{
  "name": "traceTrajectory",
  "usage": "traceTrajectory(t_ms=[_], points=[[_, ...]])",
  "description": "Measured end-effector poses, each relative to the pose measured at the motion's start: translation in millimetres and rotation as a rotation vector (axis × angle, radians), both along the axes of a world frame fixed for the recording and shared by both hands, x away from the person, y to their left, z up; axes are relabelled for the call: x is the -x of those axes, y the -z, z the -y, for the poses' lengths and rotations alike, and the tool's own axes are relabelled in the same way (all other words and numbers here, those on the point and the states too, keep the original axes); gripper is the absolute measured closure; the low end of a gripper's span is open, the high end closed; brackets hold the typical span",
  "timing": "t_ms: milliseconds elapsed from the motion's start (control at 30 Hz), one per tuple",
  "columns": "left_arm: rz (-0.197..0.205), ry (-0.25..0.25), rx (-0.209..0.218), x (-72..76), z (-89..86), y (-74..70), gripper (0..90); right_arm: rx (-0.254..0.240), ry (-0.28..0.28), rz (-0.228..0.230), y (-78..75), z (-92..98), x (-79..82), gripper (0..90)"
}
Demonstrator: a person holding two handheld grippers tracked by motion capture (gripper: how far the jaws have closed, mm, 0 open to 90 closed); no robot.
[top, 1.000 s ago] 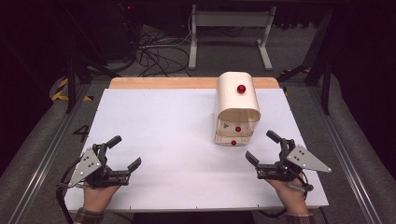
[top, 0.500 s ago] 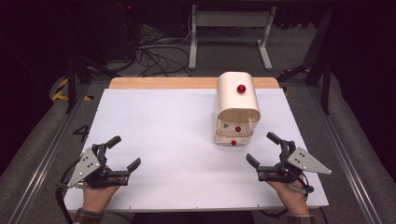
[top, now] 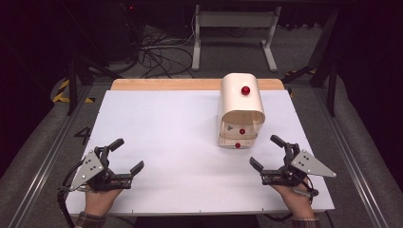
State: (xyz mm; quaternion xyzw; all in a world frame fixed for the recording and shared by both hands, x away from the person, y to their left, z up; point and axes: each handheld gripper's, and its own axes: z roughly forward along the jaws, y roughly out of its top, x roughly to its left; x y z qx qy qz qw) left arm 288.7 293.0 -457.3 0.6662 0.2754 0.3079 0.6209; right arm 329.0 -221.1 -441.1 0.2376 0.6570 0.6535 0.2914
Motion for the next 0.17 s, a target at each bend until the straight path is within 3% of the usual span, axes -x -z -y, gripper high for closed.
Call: traceTrajectory(t_ms=[100, 167], points=[[-0.003, -0.002, 0.0, -0.5, -0.5, 0.5, 4.2, 0.017, 0.024, -0.009, 2.1, 1.1, -2.0, 0.7], [-0.007, -0.004, -0.004, -1.1, -1.0, 1.1, 4.1, 0.077, 0.071, -0.05, 8.1, 3.0, -7.7, 0.6]])
